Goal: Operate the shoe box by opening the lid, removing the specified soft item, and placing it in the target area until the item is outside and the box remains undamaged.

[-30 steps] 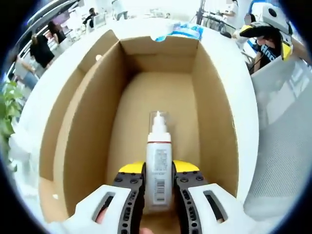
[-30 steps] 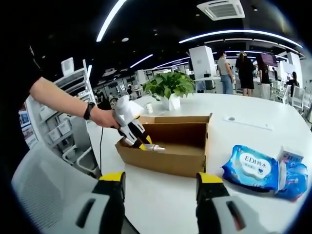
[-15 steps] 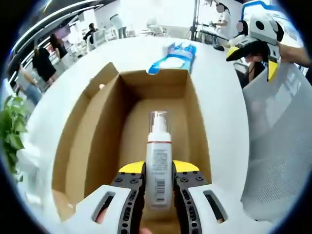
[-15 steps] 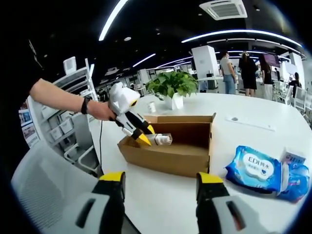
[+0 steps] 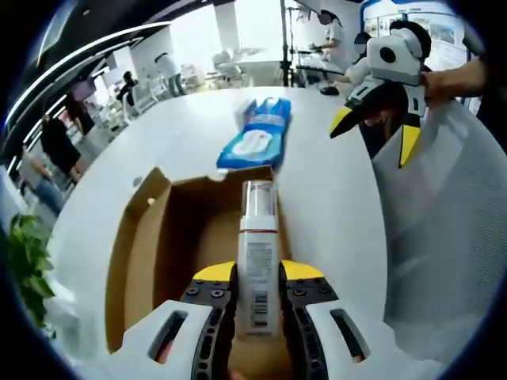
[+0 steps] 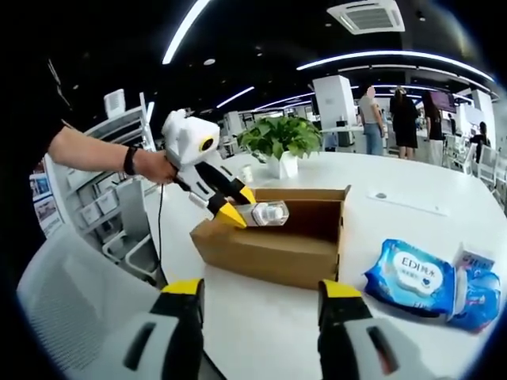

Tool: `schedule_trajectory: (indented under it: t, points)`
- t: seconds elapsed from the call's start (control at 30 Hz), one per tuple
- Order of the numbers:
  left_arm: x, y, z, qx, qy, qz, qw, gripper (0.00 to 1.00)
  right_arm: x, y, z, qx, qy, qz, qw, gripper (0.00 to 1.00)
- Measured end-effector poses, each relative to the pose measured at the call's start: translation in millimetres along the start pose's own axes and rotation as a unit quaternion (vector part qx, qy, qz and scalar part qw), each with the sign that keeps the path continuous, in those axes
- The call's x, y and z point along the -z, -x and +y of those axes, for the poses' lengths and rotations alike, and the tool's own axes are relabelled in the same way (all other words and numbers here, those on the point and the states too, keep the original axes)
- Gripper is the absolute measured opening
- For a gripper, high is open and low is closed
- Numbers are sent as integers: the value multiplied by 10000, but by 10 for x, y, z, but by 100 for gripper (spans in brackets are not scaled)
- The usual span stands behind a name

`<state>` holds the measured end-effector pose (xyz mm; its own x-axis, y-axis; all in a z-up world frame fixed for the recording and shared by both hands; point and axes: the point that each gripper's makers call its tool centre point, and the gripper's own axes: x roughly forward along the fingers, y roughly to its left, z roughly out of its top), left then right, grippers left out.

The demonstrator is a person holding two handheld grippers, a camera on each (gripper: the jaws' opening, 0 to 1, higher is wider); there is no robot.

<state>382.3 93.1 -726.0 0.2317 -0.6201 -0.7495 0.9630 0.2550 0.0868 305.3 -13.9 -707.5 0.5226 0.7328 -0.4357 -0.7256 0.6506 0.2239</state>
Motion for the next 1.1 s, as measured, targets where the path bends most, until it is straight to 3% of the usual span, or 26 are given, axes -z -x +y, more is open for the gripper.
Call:
schedule_trajectory:
  t: [0.3,0.6,0.93,1.1]
  points:
    - [-323,10,-290,482,-357,-255,9979,19,-67,3,-25,25,49,-115,9999,54]
    - [-567,3,-629,1139,-618,-459,9905,19,-126,13,-13,-131,234,-169,9995,51]
    - [-642,-12,-817,1690,-661,-528,9820,19,-266,-2,145,-766,369,-369,9957,40]
    - [-674,3,-931,2013,-666,-563,9756,19,-231,0,237,-1062,602,-227,9923,37]
